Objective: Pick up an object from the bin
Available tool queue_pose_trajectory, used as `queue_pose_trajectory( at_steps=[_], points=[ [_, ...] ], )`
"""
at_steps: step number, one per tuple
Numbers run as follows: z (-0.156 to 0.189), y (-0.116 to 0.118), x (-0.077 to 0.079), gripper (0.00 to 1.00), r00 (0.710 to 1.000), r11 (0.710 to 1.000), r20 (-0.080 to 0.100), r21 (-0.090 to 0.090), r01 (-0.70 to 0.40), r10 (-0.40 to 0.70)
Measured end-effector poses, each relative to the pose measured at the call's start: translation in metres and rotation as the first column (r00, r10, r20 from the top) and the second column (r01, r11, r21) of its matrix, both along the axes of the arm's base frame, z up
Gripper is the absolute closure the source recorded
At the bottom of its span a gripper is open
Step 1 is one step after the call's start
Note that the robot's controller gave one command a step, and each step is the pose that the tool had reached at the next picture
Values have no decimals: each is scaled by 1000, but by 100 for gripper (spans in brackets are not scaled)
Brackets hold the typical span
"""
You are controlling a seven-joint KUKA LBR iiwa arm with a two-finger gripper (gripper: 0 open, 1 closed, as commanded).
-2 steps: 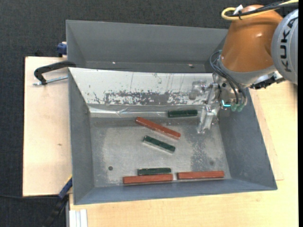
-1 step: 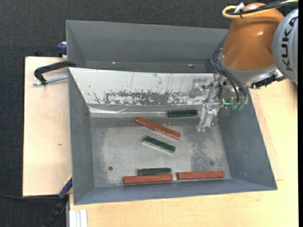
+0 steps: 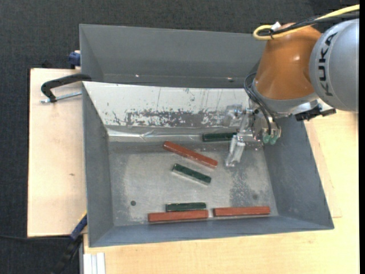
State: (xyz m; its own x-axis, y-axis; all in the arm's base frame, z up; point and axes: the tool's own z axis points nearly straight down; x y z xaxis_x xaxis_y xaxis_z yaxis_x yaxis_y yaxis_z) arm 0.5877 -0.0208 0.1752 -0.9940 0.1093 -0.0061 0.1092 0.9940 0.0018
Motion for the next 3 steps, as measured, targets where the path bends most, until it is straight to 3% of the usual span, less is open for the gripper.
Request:
queue_pose_trajectory(
  at_steps=[1,2,3],
  points=[
    [-84,15,-3,0,1000,1000,-2,0,-15,15],
    [-100,29,-24,100,999,999,-3,0,-33,33],
    [-103,29,-25,0,999,999,-4,0,-33,33]
  ],
)
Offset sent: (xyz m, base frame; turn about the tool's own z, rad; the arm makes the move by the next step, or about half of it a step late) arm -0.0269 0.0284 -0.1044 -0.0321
